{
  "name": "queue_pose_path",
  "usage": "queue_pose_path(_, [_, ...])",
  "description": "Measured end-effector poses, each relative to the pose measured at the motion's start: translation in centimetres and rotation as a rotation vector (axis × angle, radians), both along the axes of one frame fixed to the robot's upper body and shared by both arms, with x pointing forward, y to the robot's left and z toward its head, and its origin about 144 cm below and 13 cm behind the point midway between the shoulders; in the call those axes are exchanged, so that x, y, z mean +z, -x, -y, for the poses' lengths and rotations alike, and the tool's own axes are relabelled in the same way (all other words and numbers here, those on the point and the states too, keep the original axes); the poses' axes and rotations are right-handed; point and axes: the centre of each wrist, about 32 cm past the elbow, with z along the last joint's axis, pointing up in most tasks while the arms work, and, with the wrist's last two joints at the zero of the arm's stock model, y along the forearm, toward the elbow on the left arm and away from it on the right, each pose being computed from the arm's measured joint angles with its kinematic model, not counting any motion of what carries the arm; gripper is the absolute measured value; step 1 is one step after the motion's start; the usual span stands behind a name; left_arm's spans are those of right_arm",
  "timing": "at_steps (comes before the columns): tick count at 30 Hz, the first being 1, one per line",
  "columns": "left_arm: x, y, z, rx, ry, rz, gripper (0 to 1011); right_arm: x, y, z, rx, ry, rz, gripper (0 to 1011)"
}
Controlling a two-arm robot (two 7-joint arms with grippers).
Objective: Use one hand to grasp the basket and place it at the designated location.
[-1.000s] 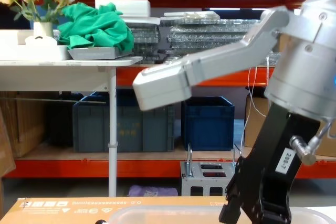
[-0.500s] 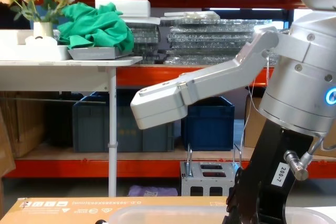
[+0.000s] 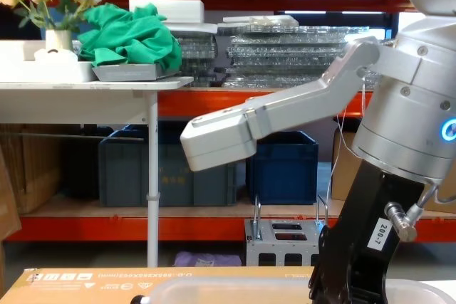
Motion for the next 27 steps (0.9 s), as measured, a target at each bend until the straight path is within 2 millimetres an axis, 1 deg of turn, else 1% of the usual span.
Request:
queue_pose_path(1, [0.0,0.0,0.0,0.0,0.0,0.0,0,0.0,0.0,0.0,-0.001,-0.002,-0.001,497])
queue_pose_path(3, [0.0,0.0,0.0,0.0,0.0,0.0,0,0.0,-0.1,0.0,-0.002,-0.003,-0.002,446])
queue_pose_path(5, [0.0,0.0,0.0,0.0,0.0,0.0,0,0.0,-0.1,0.1,-0.002,-0.004,-0.002,362])
queue_pose_path(7, [0.0,0.0,0.0,0.0,0.0,0.0,0,0.0,-0.1,0.1,-0.005,-0.005,-0.005,322])
queue_pose_path(8, [0.0,0.0,0.0,0.0,0.0,0.0,0,0.0,-0.2,0.1,-0.008,-0.007,-0.008,266])
queue_pose_path(9, [0.0,0.0,0.0,0.0,0.0,0.0,0,0.0,-0.3,0.2,-0.009,-0.008,-0.009,250])
queue_pose_path(14, [0.0,0.0,0.0,0.0,0.0,0.0,0,0.3,-0.5,0.4,-0.012,-0.016,-0.018,241])
queue_pose_path(20, [0.0,0.0,0.0,0.0,0.0,0.0,0,1.2,-0.8,1.0,-0.023,-0.037,-0.023,241])
queue_pose_path(24, [0.0,0.0,0.0,0.0,0.0,0.0,0,2.2,-1.1,1.5,-0.04,-0.058,-0.028,241])
queue_pose_path(27, [0.0,0.0,0.0,0.0,0.0,0.0,0,3.3,-1.3,2.2,-0.066,-0.075,-0.026,241])
